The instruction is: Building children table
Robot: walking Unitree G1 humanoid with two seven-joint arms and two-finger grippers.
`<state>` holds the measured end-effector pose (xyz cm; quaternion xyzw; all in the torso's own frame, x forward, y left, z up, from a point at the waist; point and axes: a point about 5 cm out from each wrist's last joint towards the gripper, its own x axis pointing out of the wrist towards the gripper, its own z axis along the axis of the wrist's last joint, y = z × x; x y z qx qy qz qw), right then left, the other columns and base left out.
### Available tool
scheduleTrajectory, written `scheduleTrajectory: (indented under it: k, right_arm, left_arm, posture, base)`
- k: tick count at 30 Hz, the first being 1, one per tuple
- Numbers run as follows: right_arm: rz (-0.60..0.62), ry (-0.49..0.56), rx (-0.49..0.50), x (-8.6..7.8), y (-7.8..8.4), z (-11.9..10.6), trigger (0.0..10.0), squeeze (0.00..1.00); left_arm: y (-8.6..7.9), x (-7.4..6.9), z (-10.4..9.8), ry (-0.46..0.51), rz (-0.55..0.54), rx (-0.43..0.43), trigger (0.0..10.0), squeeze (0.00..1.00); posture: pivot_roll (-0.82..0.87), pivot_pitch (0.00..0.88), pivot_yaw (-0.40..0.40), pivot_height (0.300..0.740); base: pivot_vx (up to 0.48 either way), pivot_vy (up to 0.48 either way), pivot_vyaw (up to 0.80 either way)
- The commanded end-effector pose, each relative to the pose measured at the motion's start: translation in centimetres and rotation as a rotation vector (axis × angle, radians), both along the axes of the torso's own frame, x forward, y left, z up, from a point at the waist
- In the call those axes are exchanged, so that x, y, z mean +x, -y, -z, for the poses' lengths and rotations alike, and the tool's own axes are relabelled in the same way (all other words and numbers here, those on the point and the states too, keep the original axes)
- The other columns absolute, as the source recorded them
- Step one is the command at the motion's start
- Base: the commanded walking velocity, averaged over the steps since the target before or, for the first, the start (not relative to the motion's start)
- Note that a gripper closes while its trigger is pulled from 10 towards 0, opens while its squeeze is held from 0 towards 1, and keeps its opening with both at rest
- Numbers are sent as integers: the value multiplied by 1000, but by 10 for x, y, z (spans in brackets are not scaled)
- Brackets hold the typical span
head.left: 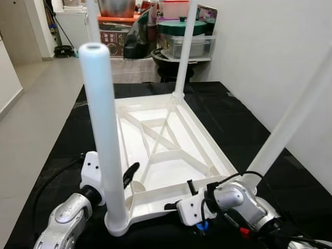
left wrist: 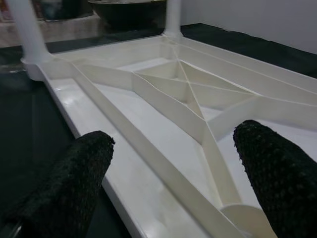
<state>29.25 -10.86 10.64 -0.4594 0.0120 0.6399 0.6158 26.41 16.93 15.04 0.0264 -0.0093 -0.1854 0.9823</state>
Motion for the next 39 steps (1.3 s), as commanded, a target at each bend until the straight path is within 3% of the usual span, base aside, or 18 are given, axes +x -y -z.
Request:
scheduleTrajectory:
  k: [1,3,4,7,11,13,14,16,20,22,25,26,28,33,36,37,39]
  right_arm:
    - [130,83,148,16,2,-22,10000,0]
    - [180,54,180,20,5,-26,10000,0]
    - [196,37,206,20,5,-28,10000,992]
    - [224,-9,273,18,4,-34,10000,1000]
    - [244,18,382,20,1,-48,10000,1000]
    - [232,17,555,20,-3,-75,10000,1000]
    - [232,17,555,20,-3,-75,10000,1000]
    - [225,14,685,18,-4,-97,10000,1000]
    - [226,8,727,15,-3,-107,10000,1000]
    - [229,4,746,13,-1,-112,10000,1000]
    - [274,-4,773,9,4,-111,10000,1000]
    - [274,-4,773,9,4,-111,10000,1000]
    - [318,-14,828,9,6,-111,10000,1000]
    - [363,-13,912,10,6,-118,10000,1000]
    - [376,-30,918,8,4,-117,10000,945]
    - [382,-34,910,7,3,-115,10000,0]
    - [424,-58,908,4,5,-110,10000,0]
  left_arm:
    - [5,-2,1,3,30,6,10000,0]
    - [5,-1,1,5,29,6,10000,0]
    - [5,-1,1,5,28,5,10000,0]
    - [5,-3,3,3,26,5,10000,0]
    - [5,-4,3,2,22,5,10000,0]
    - [3,-4,3,2,15,4,10000,0]
    - [3,-4,3,2,15,4,10000,0]
    - [3,-4,3,3,11,4,10000,0]
    - [1,-4,2,8,-2,5,10000,0]
    - [-5,-1,-3,46,-66,7,10000,0]
    - [-45,11,-37,249,-424,6,10000,0]
    - [-45,11,-37,249,-424,6,10000,0]
    - [-60,9,-67,396,-540,43,10000,0]
    - [-63,4,-90,507,-572,98,10000,0]
    - [-54,2,-84,477,-510,111,10000,0]
    - [-48,-1,-75,438,-471,112,10000,0]
    - [-33,-13,-48,330,-407,121,10000,0]
  posture:
    - [62,0,-40,740]
    - [62,0,-40,740]
    - [61,0,-41,740]
    - [62,0,-44,740]
    - [63,0,-46,740]
    - [63,0,-48,740]
    - [63,0,-48,740]
    - [62,0,-49,740]
    - [62,0,-49,740]
    - [61,0,-51,740]
    - [63,0,-54,740]
    - [63,0,-54,740]
    - [69,0,-58,740]
    - [74,0,-61,740]
    - [76,0,-56,740]
    - [76,0,-56,740]
    - [73,0,-52,740]
  base:
    - [0,0,0]
    - [0,0,0]
    - [0,0,0]
    - [0,0,0]
    - [0,0,0]
    - [0,0,0]
    - [0,0,0]
    - [0,0,0]
    - [0,0,0]
    - [0,0,0]
    - [0,0,0]
    - [0,0,0]
    - [0,0,0]
    - [0,0,0]
    - [0,0,0]
    - [0,0,0]
    - [0,0,0]
